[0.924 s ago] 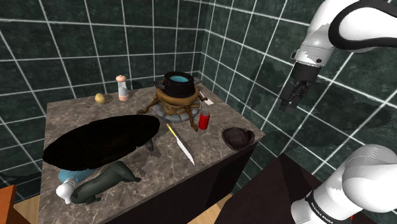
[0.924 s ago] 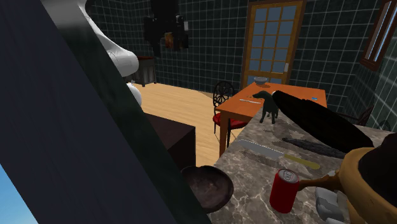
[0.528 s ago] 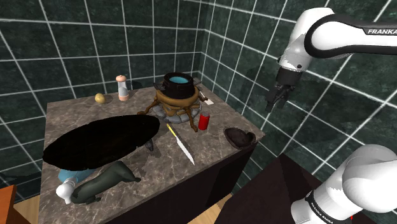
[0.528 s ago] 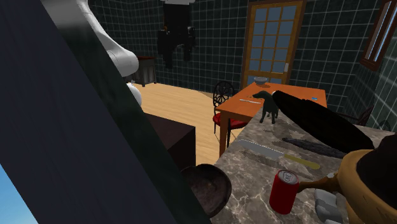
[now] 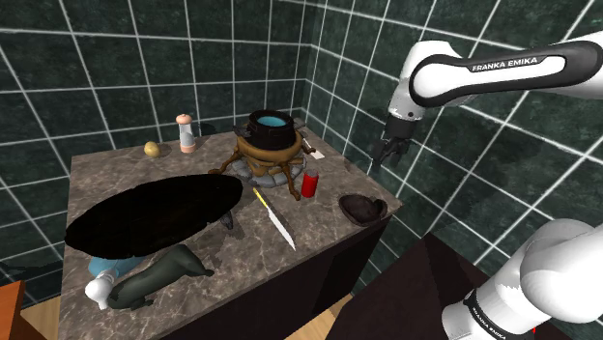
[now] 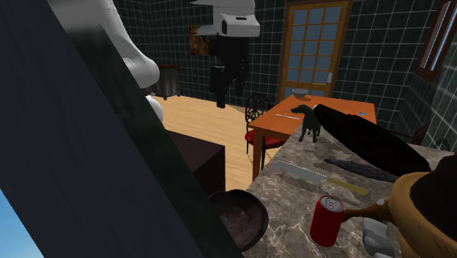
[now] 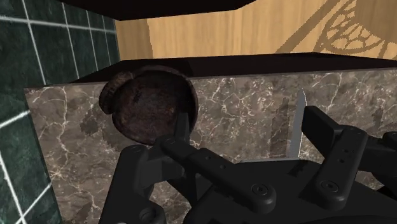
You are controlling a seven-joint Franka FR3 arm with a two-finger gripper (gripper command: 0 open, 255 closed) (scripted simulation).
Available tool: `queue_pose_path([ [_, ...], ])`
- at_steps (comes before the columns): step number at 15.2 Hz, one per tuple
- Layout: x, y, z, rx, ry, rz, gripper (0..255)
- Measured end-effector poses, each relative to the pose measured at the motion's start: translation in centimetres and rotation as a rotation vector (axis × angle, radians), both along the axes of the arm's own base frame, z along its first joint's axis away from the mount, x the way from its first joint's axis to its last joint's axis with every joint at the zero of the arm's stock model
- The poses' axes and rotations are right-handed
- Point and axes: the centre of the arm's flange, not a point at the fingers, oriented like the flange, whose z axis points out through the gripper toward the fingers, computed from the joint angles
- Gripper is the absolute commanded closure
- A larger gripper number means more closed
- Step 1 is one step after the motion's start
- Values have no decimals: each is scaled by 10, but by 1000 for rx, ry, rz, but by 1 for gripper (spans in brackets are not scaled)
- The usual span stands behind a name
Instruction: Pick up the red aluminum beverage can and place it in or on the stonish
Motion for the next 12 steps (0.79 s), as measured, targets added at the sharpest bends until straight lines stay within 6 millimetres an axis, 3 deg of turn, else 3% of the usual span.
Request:
queue_pose_path([
  [12,129,0,-92,-15,-24,14,0],
])
